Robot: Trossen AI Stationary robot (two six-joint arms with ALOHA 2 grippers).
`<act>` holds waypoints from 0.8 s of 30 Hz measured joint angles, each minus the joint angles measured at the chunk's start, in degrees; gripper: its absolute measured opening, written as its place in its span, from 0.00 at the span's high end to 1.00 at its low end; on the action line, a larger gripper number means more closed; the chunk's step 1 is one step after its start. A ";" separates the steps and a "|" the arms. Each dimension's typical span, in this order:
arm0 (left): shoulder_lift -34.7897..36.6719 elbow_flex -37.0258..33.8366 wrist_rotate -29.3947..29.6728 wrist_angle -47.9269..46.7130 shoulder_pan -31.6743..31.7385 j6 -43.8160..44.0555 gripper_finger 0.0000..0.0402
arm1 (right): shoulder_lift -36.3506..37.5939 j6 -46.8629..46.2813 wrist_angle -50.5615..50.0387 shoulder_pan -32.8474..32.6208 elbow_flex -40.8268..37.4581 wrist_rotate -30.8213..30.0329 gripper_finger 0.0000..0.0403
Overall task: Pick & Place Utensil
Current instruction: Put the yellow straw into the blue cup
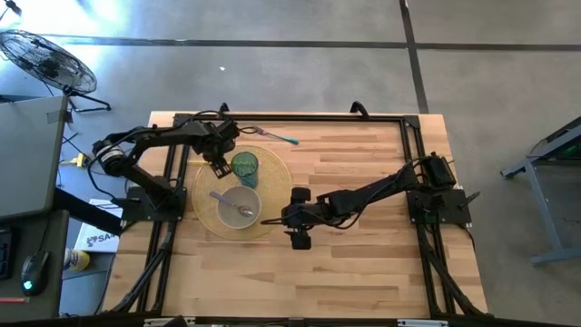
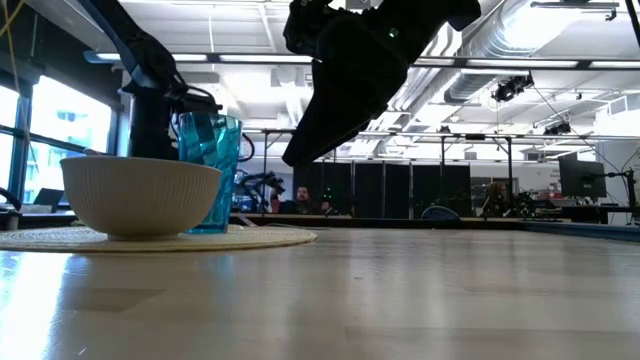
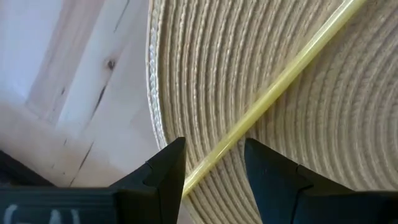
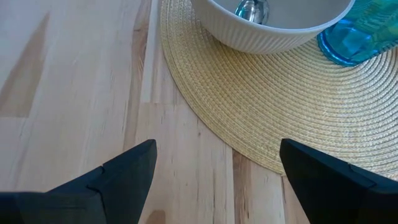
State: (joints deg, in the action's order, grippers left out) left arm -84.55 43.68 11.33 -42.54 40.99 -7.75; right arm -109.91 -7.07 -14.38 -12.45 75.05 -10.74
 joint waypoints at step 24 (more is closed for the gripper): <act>-3.78 1.53 -1.38 -0.65 0.63 -0.86 0.99 | 0.00 -0.54 -0.08 0.00 0.00 0.22 0.17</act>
State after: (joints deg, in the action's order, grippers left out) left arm -88.33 45.21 9.96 -43.18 41.63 -8.61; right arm -109.91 -7.61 -14.46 -12.45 75.05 -10.52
